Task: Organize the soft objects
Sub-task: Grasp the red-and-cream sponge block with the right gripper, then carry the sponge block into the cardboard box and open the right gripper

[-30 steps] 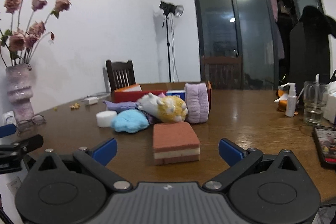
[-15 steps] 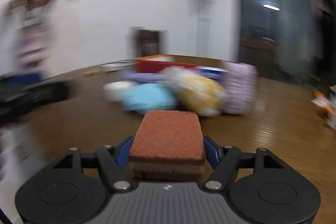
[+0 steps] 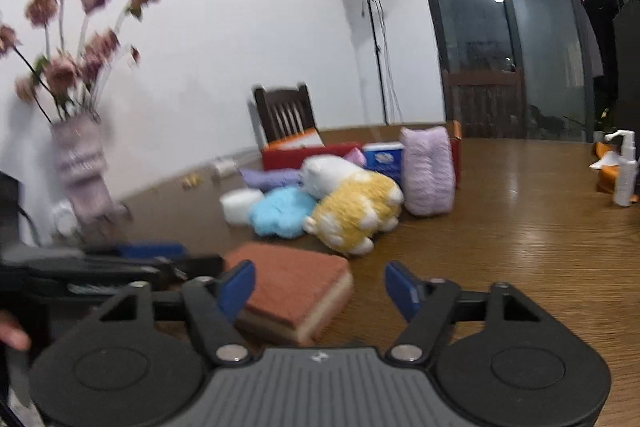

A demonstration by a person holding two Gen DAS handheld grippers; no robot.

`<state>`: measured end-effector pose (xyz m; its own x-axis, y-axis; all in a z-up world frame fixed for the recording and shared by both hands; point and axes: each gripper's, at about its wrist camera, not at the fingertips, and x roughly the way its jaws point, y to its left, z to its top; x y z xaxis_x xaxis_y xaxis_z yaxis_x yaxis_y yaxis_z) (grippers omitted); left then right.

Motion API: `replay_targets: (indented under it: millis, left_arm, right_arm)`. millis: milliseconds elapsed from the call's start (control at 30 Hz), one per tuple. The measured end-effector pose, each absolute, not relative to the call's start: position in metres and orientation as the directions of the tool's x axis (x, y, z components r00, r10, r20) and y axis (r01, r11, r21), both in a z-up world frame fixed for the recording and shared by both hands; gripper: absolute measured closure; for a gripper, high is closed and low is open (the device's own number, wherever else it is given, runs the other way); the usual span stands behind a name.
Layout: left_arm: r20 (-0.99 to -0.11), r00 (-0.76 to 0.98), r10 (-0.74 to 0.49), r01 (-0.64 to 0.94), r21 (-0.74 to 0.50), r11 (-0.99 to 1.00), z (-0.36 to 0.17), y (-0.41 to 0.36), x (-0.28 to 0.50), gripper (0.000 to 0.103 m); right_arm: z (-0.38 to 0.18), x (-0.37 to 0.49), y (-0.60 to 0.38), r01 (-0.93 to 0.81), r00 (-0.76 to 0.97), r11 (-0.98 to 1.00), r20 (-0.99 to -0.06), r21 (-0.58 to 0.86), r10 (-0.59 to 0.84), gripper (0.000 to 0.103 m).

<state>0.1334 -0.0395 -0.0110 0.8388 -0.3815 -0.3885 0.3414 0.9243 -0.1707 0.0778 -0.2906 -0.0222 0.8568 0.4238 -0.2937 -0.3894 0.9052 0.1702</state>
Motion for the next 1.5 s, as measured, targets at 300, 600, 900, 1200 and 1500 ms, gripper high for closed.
replay_targets:
  millis: [300,600,900,1200,1500]
  left_arm:
    - [-0.431,0.754,-0.495,0.376,-0.334,0.864,-0.009,-0.038,0.155,0.064]
    - [-0.370,0.775,-0.513,0.385,-0.367,0.847,0.029,-0.034,0.163,0.068]
    - [-0.242,0.782,-0.574,0.436,-0.444,0.782,0.105,-0.045,0.298,0.068]
    - [-0.449,0.707,-0.546,0.286,-0.525,0.802,0.106,-0.089,0.529,0.068]
    - [-0.610,0.637,-0.472,0.231,-0.433,0.871,0.055,-0.122,0.607,0.063]
  right_arm:
    - [-0.039,0.122,-0.288,-0.307,0.825,0.869,-0.346,0.389,0.446,0.065]
    - [-0.019,0.127,-0.297,-0.312,0.815,0.842,-0.333,0.439,0.475,0.068]
    - [0.064,0.247,-0.324,-0.337,0.841,0.817,-0.240,0.467,0.485,0.068]
    - [0.092,0.490,-0.340,-0.207,0.813,0.884,-0.428,0.420,0.394,0.068]
    - [0.058,0.591,-0.322,-0.124,0.786,0.972,-0.579,0.199,0.218,0.067]
